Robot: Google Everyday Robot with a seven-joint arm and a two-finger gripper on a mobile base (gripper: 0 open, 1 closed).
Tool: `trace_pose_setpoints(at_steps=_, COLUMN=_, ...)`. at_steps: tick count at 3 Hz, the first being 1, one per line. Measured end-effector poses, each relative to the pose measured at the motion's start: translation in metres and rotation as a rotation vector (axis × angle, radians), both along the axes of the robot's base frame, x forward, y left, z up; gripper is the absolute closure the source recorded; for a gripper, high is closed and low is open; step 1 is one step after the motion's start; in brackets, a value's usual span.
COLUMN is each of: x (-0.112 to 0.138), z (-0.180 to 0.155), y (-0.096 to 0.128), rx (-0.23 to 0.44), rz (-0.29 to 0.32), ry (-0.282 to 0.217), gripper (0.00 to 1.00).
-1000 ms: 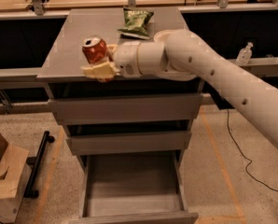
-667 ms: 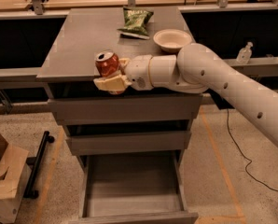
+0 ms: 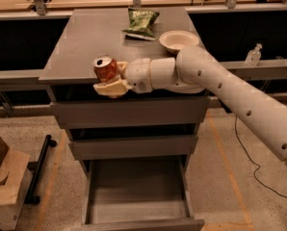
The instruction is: Place coke can into bottom drawer
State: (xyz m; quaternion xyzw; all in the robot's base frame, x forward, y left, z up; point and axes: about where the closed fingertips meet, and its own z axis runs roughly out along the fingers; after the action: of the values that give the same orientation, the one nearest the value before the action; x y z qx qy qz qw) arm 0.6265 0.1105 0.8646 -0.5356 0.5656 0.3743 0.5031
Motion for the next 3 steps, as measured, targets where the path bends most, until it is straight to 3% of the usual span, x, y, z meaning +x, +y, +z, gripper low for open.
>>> trace_pose_setpoints(at_steps=1, x=-0.009, z=-0.054, y=-0.007, rx=0.014, rz=0.040, ry=0.025, gripper=1.00)
trace_pose_setpoints(at_steps=2, x=-0.028, z=-0.120, y=-0.024, rx=-0.011, rz=0.032, ry=0.097, gripper=1.00)
trace_pose_setpoints(at_steps=3, x=-0.043, z=-0.136, y=-0.019, rx=-0.024, rz=0.054, ry=0.124, gripper=1.00)
